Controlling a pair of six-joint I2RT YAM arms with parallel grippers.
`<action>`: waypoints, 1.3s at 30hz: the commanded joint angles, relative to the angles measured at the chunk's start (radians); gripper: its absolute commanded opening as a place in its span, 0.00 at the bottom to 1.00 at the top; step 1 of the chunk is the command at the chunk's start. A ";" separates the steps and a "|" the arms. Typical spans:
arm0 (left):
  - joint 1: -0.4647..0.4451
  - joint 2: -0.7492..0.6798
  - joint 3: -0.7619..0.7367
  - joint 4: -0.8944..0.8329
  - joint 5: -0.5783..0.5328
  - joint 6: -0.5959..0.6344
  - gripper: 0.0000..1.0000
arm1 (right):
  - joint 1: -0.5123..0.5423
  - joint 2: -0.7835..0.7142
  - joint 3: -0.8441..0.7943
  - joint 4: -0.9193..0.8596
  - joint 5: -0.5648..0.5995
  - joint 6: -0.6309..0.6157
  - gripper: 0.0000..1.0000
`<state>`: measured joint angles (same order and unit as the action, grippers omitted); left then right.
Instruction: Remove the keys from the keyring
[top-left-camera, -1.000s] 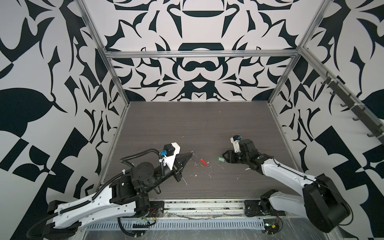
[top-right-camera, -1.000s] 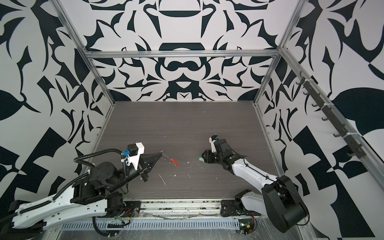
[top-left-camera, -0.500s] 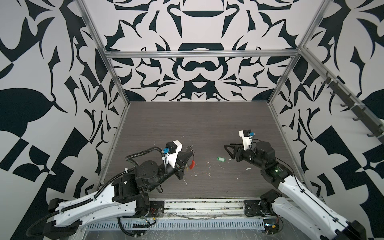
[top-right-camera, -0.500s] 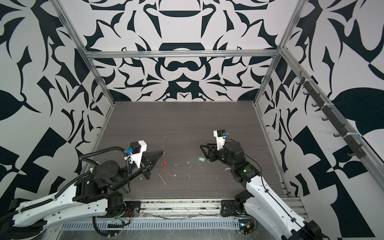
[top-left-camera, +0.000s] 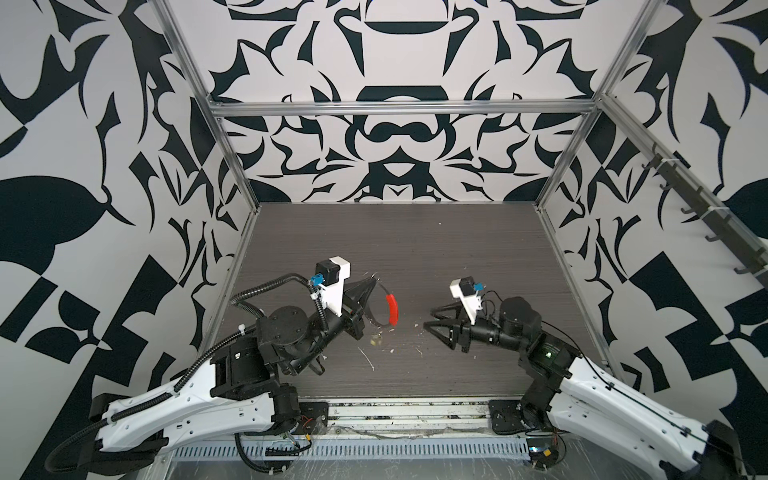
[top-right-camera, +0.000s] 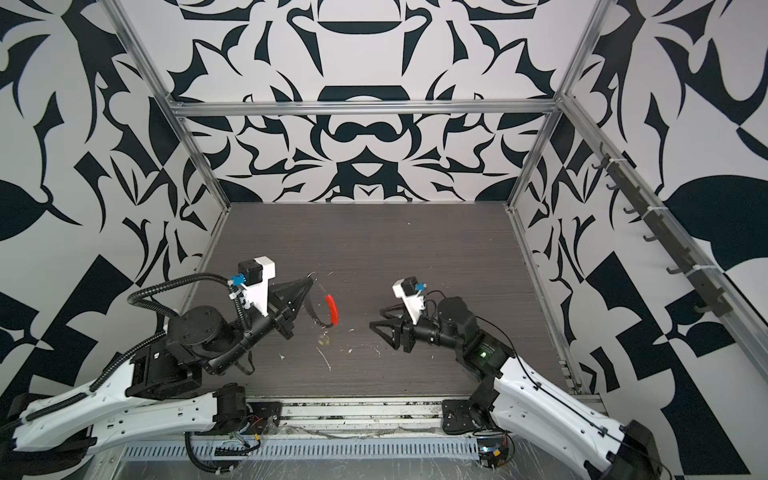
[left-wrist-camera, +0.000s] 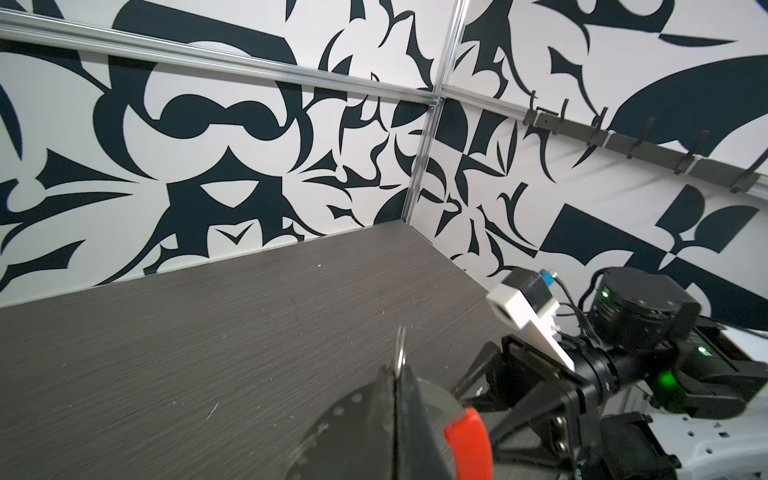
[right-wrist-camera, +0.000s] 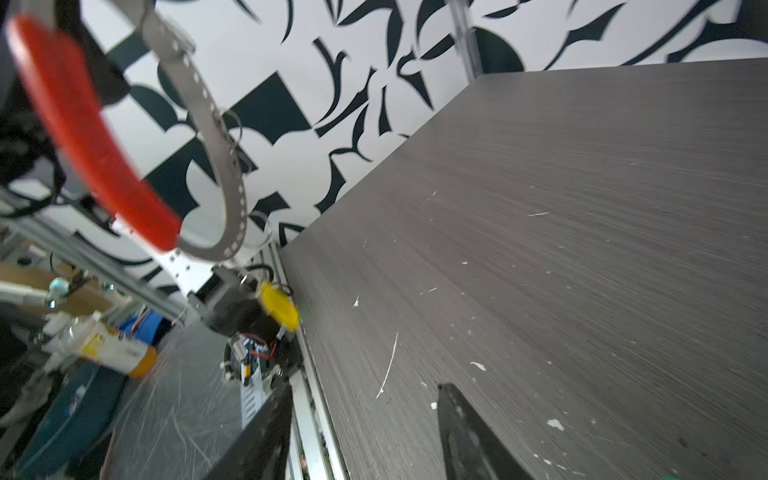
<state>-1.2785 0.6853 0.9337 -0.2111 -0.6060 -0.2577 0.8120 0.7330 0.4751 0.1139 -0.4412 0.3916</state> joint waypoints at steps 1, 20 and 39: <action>-0.002 0.009 0.045 -0.014 -0.039 -0.028 0.00 | 0.092 0.026 0.043 0.090 0.143 -0.113 0.60; -0.001 0.023 0.079 0.065 0.020 -0.089 0.00 | 0.208 0.325 0.068 0.541 0.352 -0.230 0.63; -0.001 0.026 0.083 0.085 0.072 -0.126 0.00 | 0.211 0.382 0.146 0.535 0.191 -0.237 0.37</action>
<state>-1.2785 0.7197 0.9825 -0.1654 -0.5446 -0.3607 1.0172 1.1206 0.5697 0.6292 -0.2367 0.1669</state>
